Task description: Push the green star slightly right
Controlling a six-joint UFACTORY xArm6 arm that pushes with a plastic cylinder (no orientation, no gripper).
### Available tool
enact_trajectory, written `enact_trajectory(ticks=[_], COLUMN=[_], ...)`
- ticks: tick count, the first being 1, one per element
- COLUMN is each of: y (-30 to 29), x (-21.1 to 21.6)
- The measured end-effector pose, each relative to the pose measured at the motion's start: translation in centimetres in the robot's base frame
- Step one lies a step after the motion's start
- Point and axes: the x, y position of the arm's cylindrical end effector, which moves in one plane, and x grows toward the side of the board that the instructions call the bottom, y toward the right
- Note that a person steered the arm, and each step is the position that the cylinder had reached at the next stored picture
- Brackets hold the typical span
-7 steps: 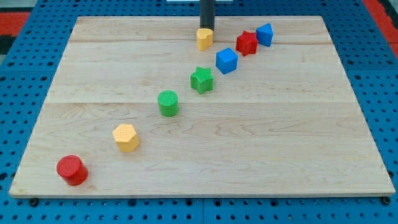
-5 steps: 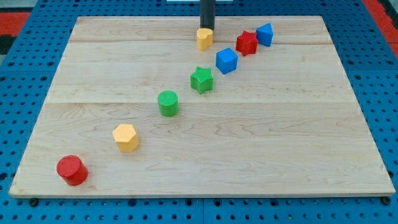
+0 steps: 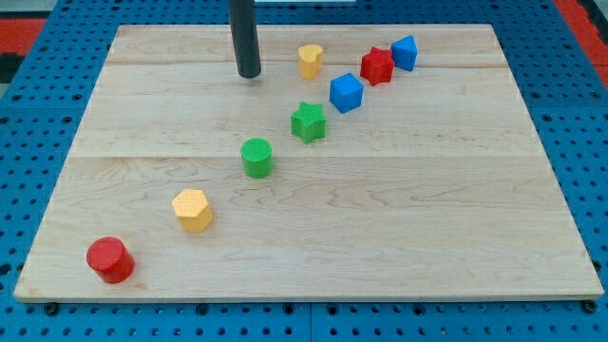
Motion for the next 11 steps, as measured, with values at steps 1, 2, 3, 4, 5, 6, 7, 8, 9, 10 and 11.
enact_trajectory(ticks=[1, 2, 3, 4, 5, 6, 7, 8, 9, 10, 11], y=[-0.2, -0.2, 0.3, -0.3, -1.4, -2.7, -2.7, -2.4, -2.4, 0.0, 2.2], x=[4.2, 9.8, 14.0, 16.0, 15.1, 12.6, 12.5, 12.5, 12.4, 10.9, 9.2])
